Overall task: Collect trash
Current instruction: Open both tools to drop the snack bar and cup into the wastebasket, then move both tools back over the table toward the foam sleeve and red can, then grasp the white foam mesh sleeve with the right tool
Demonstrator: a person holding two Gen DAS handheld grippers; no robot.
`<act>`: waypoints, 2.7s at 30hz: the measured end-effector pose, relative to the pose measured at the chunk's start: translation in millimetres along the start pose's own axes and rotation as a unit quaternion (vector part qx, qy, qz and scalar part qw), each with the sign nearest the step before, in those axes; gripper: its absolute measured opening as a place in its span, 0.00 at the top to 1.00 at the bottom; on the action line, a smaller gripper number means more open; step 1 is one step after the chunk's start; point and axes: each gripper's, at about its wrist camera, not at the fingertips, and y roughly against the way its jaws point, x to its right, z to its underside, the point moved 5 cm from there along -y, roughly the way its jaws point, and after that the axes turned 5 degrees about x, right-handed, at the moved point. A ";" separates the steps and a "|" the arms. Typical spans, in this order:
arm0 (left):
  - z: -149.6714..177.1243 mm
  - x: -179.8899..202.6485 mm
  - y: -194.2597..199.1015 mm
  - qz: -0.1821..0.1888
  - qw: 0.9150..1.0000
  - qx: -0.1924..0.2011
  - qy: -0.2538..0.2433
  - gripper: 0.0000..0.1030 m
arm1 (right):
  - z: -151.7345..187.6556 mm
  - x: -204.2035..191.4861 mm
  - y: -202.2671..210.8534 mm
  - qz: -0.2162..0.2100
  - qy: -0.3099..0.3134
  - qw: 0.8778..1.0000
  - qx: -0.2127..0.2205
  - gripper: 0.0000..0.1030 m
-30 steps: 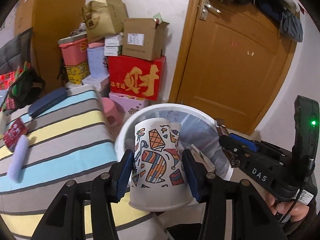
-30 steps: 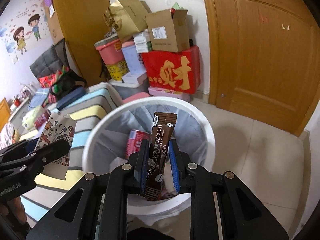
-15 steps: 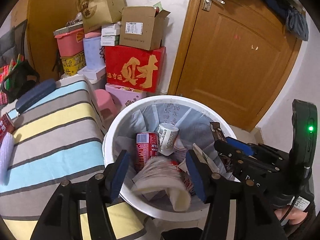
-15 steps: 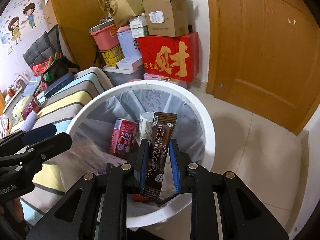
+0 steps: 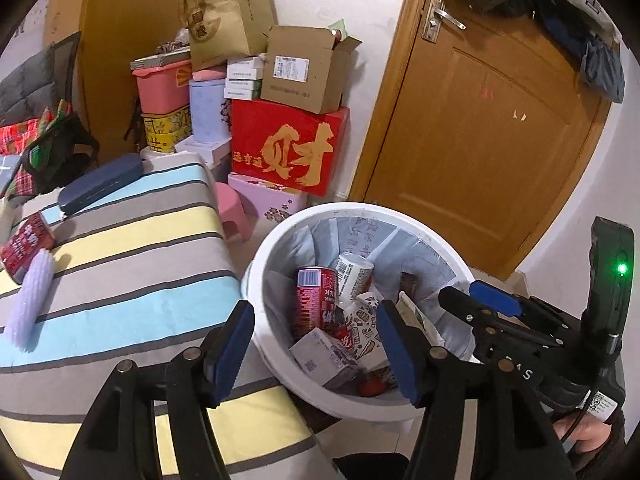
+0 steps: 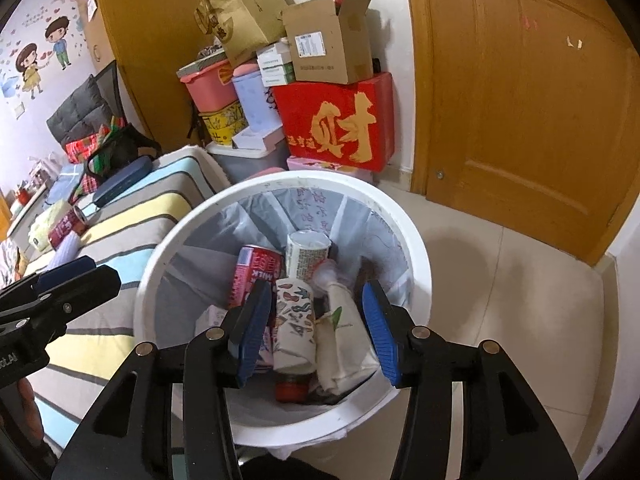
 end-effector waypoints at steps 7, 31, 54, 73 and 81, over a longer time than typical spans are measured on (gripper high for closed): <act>-1.0 -10.1 29.3 -0.015 1.000 0.025 0.005 0.39 | -2.9 -12.1 13.0 -0.013 -0.001 1.000 0.017 0.52; 27.5 -109.1 130.8 -0.104 0.990 0.078 0.062 0.39 | -0.2 -98.2 33.7 -0.074 0.035 0.996 0.043 0.52; 64.8 -259.7 191.5 -0.198 0.968 0.084 0.133 0.38 | 17.4 -225.2 -9.7 -0.155 0.107 0.982 -0.017 0.52; 34.5 -343.4 157.3 -0.158 0.976 0.074 0.132 0.34 | 12.5 -301.9 -71.8 -0.194 0.090 0.974 -0.073 0.43; 14.5 -356.0 120.2 -0.134 0.980 0.064 0.130 0.34 | 16.8 -304.4 -76.9 -0.187 0.115 0.971 -0.095 0.65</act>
